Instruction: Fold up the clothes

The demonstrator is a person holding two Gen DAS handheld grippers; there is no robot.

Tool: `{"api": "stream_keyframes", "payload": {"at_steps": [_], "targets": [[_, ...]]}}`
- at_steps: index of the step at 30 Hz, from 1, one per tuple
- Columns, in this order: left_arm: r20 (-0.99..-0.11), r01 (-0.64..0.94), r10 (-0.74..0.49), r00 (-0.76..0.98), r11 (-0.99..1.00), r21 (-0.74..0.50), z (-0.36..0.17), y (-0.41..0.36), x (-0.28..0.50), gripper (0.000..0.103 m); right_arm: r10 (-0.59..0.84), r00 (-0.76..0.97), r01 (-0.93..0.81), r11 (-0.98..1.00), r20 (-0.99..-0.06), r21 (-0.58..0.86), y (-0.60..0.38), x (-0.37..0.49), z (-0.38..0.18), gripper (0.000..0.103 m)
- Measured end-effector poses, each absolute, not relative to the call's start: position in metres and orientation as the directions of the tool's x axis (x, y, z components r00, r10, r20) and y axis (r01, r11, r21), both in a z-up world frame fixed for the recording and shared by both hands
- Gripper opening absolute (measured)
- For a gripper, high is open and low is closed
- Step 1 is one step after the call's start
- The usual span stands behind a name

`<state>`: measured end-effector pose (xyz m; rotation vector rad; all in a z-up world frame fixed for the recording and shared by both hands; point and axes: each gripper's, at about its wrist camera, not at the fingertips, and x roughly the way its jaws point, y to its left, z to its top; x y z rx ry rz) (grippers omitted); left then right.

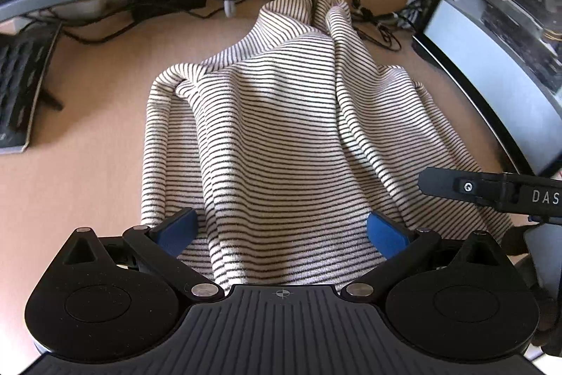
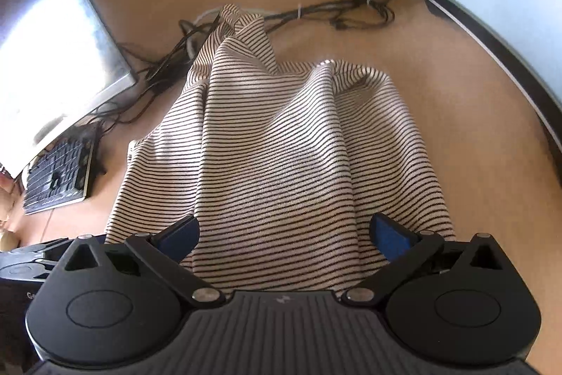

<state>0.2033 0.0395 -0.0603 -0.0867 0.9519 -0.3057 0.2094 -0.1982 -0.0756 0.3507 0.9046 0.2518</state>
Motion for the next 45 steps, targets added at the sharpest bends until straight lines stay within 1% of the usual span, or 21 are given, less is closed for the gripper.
{"api": "stream_keyframes", "payload": {"at_steps": [4, 6, 8, 10, 11, 14, 15, 18, 20, 22, 23, 25, 27, 31, 35, 37, 39, 40, 43, 44, 45], "targets": [[-0.793, 0.25, -0.28, 0.541, 0.954, -0.166, -0.06, 0.05, 0.178, 0.103, 0.385, 0.578, -0.074, 0.903, -0.719, 0.424, -0.19, 0.189, -0.074, 0.103], [-0.795, 0.266, -0.27, 0.543, 0.953, -0.142, -0.06, 0.054, 0.168, 0.102, 0.376, 0.572, -0.1, 0.914, -0.729, 0.393, -0.18, 0.18, -0.073, 0.103], [-0.79, 0.267, -0.261, 0.555, 0.955, -0.129, -0.058, 0.06, 0.164, 0.094, 0.344, 0.567, -0.138, 0.936, -0.748, 0.325, -0.169, 0.175, -0.073, 0.103], [-0.788, 0.26, -0.251, 0.562, 0.958, -0.119, -0.054, 0.067, 0.164, 0.08, 0.306, 0.567, -0.171, 0.952, -0.765, 0.254, -0.159, 0.172, -0.074, 0.103], [-0.79, 0.256, -0.258, 0.556, 0.957, -0.133, -0.052, 0.071, 0.166, 0.079, 0.284, 0.57, -0.18, 0.959, -0.771, 0.22, -0.155, 0.171, -0.074, 0.103], [-0.79, 0.253, -0.324, 0.52, 0.942, -0.22, -0.047, 0.083, 0.174, 0.079, 0.233, 0.588, -0.192, 0.97, -0.774, 0.147, -0.146, 0.167, -0.076, 0.103], [-0.789, 0.256, -0.346, 0.508, 0.935, -0.245, -0.047, 0.084, 0.178, 0.083, 0.222, 0.597, -0.192, 0.973, -0.771, 0.131, -0.145, 0.165, -0.077, 0.103], [-0.773, 0.273, -0.37, 0.516, 0.926, -0.262, -0.049, 0.077, 0.192, 0.087, 0.202, 0.611, -0.198, 0.975, -0.766, 0.099, -0.142, 0.161, -0.078, 0.103], [-0.759, 0.291, -0.364, 0.54, 0.927, -0.237, -0.051, 0.068, 0.201, 0.075, 0.202, 0.611, -0.2, 0.975, -0.765, 0.097, -0.143, 0.161, -0.079, 0.103], [-0.755, 0.287, -0.353, 0.553, 0.931, -0.225, -0.048, 0.067, 0.204, 0.019, 0.198, 0.602, -0.205, 0.975, -0.774, 0.09, -0.142, 0.16, -0.078, 0.103], [-0.754, 0.283, -0.351, 0.556, 0.932, -0.226, -0.046, 0.067, 0.205, 0.014, 0.197, 0.593, -0.209, 0.974, -0.781, 0.087, -0.142, 0.159, -0.077, 0.103], [-0.723, 0.252, -0.407, 0.558, 0.914, -0.319, -0.033, 0.082, 0.205, 0.012, 0.199, 0.571, -0.222, 0.971, -0.796, 0.083, -0.143, 0.154, -0.076, 0.103], [-0.674, 0.2, -0.423, 0.606, 0.901, -0.385, -0.012, 0.105, 0.206, 0.011, 0.2, 0.547, -0.238, 0.968, -0.813, 0.078, -0.145, 0.146, -0.074, 0.103], [-0.567, 0.065, -0.287, 0.772, 0.923, -0.379, 0.028, 0.162, 0.215, 0.012, 0.191, 0.52, -0.243, 0.967, -0.832, 0.07, -0.15, 0.141, -0.071, 0.103], [-0.577, -0.14, -0.189, 0.795, 0.868, -0.477, 0.024, 0.236, 0.25, 0.017, 0.167, 0.523, -0.223, 0.973, -0.836, 0.055, -0.147, 0.143, -0.071, 0.103], [-0.611, -0.229, -0.177, 0.771, 0.819, -0.526, 0.015, 0.264, 0.26, 0.042, 0.152, 0.523, -0.206, 0.977, -0.839, 0.048, -0.145, 0.144, -0.071, 0.103], [-0.632, -0.278, -0.183, 0.753, 0.782, -0.558, 0.01, 0.284, 0.265, 0.049, 0.116, 0.544, -0.184, 0.983, -0.831, 0.017, -0.143, 0.146, -0.063, 0.1], [-0.628, -0.265, -0.191, 0.754, 0.787, -0.558, 0.011, 0.285, 0.264, 0.059, 0.084, 0.575, -0.173, 0.985, -0.814, -0.02, -0.14, 0.146, -0.055, 0.096], [-0.614, -0.129, -0.243, 0.751, 0.858, -0.497, 0.015, 0.255, 0.261, 0.079, 0.013, 0.683, -0.161, 0.978, -0.731, -0.133, -0.124, 0.155, -0.026, 0.074], [-0.611, -0.062, -0.265, 0.746, 0.886, -0.459, 0.015, 0.237, 0.261, 0.081, -0.002, 0.721, -0.162, 0.972, -0.692, -0.172, -0.116, 0.161, -0.016, 0.062], [-0.611, 0.012, -0.285, 0.739, 0.911, -0.411, 0.015, 0.216, 0.26, 0.084, 0.0, 0.746, -0.163, 0.969, -0.666, -0.183, -0.107, 0.17, -0.008, 0.058]]}}
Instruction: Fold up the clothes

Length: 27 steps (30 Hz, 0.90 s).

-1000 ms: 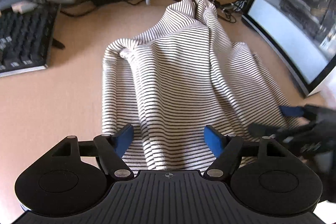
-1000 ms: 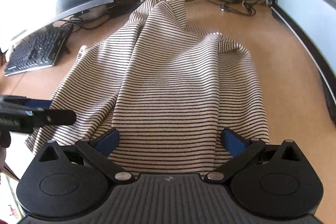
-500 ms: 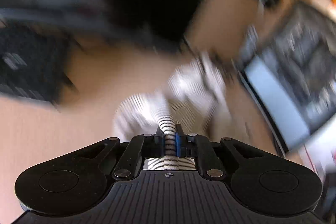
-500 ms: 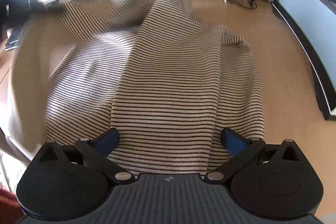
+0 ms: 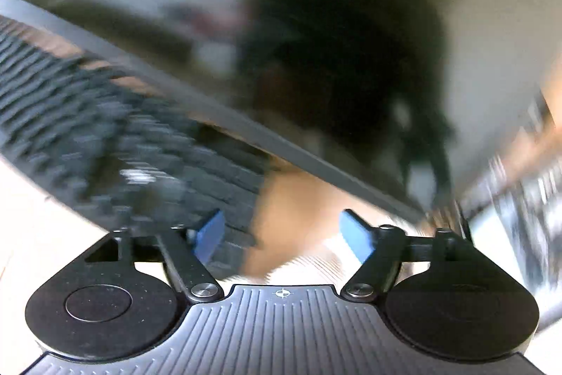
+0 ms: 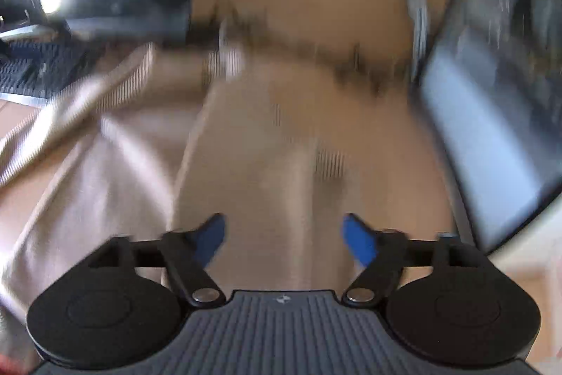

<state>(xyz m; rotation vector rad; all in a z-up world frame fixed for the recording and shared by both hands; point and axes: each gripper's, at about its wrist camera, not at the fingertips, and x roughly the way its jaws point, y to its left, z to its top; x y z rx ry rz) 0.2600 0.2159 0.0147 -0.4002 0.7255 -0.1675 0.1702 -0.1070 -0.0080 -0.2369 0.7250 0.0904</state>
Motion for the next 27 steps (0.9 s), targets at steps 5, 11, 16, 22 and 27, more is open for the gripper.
{"api": "stream_keyframes", "payload": {"at_steps": [5, 11, 16, 22, 27], "targets": [[-0.642, 0.258, -0.249, 0.725, 0.963, -0.083, -0.004, 0.108, 0.248, 0.088, 0.045, 0.794, -0.23, 0.946, -0.606, -0.231, -0.055, 0.232, -0.023, 0.076], [-0.685, 0.26, -0.115, 0.72, 0.959, 0.113, -0.025, 0.063, 0.264, 0.08, 0.058, 0.771, -0.303, 0.909, -0.634, -0.285, -0.08, 0.269, -0.05, 0.011], [-0.679, 0.024, 0.092, 0.728, 0.987, 0.16, -0.032, 0.091, 0.308, 0.075, -0.091, 0.787, -0.087, 0.962, -0.61, -0.257, -0.172, 0.289, -0.03, 0.011], [-0.683, 0.031, 0.075, 0.727, 0.989, 0.142, -0.034, 0.091, 0.318, 0.088, -0.136, 0.791, -0.095, 0.936, -0.596, -0.339, -0.177, 0.298, -0.042, 0.021], [-0.704, 0.04, -0.066, 0.707, 0.998, -0.053, -0.021, 0.098, 0.295, 0.091, -0.115, 0.824, -0.1, 0.934, -0.555, -0.342, -0.172, 0.292, -0.026, 0.045]]}}
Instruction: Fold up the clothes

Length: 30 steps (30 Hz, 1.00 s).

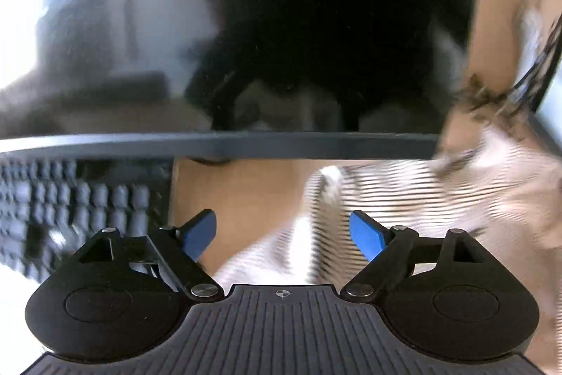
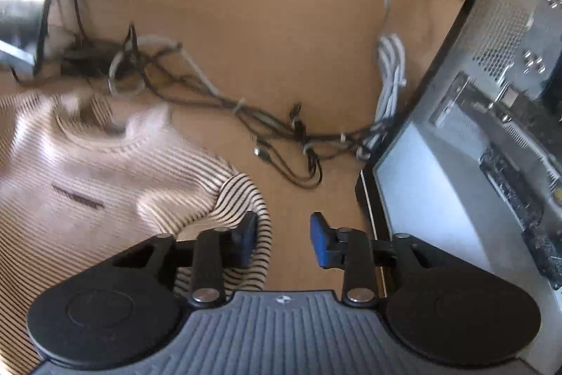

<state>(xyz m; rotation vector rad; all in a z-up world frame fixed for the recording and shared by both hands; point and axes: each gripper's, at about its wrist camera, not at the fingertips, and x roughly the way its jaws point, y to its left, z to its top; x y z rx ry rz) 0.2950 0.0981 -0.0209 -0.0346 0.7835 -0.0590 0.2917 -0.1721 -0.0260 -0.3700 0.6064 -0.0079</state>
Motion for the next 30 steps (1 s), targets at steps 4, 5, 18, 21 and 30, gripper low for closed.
{"api": "stream_keyframes", "payload": {"at_steps": [4, 5, 18, 21, 30], "targets": [[-0.662, 0.127, -0.213, 0.719, 0.976, -0.176, -0.011, 0.093, 0.258, 0.094, -0.005, 0.821, -0.103, 0.982, -0.571, -0.156, -0.177, 0.273, -0.005, 0.064], [-0.649, 0.155, -0.254, 0.717, 0.966, -0.206, -0.013, 0.088, 0.251, 0.095, 0.033, 0.809, -0.11, 0.989, -0.587, -0.097, -0.174, 0.265, -0.004, 0.064], [-0.721, 0.408, -0.397, 0.567, 0.897, -0.172, -0.075, 0.056, 0.212, 0.098, -0.019, 0.649, -0.1, 0.989, -0.761, -0.111, -0.161, 0.185, -0.065, 0.067], [-0.734, 0.421, -0.388, 0.557, 0.894, -0.153, -0.073, 0.062, 0.209, 0.098, -0.007, 0.642, -0.097, 0.991, -0.766, -0.091, -0.159, 0.173, -0.063, 0.067], [-0.732, 0.445, -0.417, 0.538, 0.878, -0.173, -0.07, 0.082, 0.197, 0.102, 0.056, 0.626, -0.149, 0.988, -0.778, -0.049, -0.13, 0.138, -0.038, 0.074]]}}
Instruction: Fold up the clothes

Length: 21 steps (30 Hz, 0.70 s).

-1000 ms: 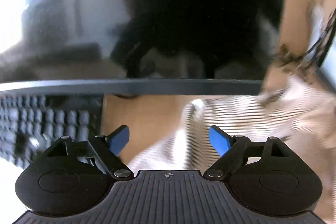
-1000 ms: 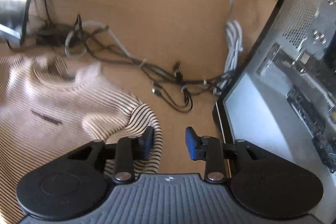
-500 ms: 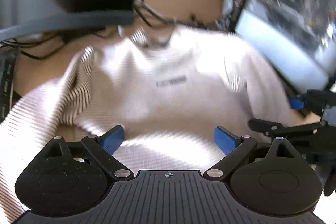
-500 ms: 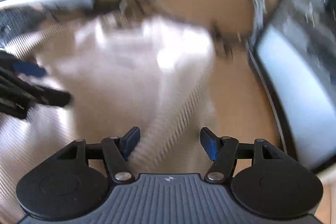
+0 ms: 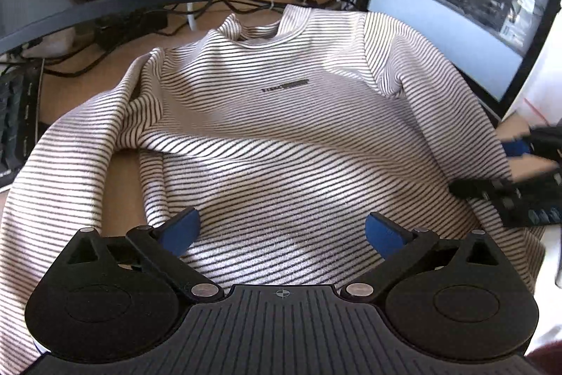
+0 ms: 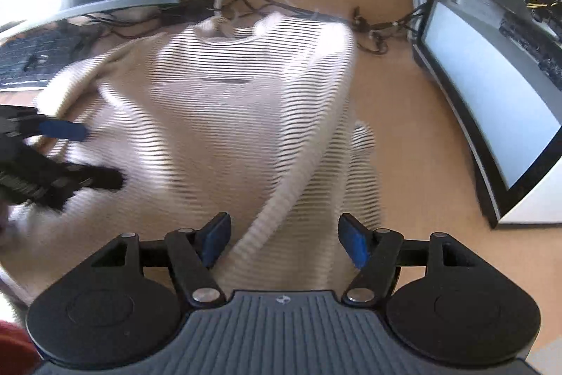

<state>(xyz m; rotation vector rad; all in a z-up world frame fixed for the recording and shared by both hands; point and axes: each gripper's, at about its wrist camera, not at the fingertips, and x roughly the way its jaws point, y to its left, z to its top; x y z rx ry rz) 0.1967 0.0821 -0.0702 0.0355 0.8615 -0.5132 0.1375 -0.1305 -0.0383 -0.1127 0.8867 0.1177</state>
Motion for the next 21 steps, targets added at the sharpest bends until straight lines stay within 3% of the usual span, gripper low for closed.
{"api": "stream_keyframes", "payload": {"at_steps": [5, 8, 9, 15, 21], "targets": [[-0.719, 0.389, -0.462, 0.519, 0.877, -0.283, -0.068, 0.093, 0.208, 0.103, 0.075, 0.564, -0.134, 0.991, -0.822, -0.001, -0.116, 0.103, -0.04, 0.074], [-0.718, 0.386, -0.464, 0.519, 0.877, -0.288, -0.067, 0.093, 0.206, 0.103, 0.058, 0.56, -0.137, 0.99, -0.826, -0.023, -0.114, 0.089, -0.046, 0.019], [-0.721, 0.383, -0.462, 0.517, 0.878, -0.287, -0.067, 0.092, 0.207, 0.103, 0.058, 0.571, -0.14, 0.99, -0.819, -0.028, -0.118, 0.09, -0.042, 0.005], [-0.735, 0.321, -0.444, 0.512, 0.893, -0.316, -0.066, 0.091, 0.209, 0.103, -0.065, 0.771, -0.064, 0.982, -0.634, -0.178, -0.171, 0.126, 0.014, 0.005], [-0.768, 0.259, -0.396, 0.504, 0.917, -0.303, -0.062, 0.077, 0.207, 0.103, -0.122, 0.884, 0.034, 0.98, -0.452, -0.197, -0.22, 0.162, 0.055, 0.005]]}}
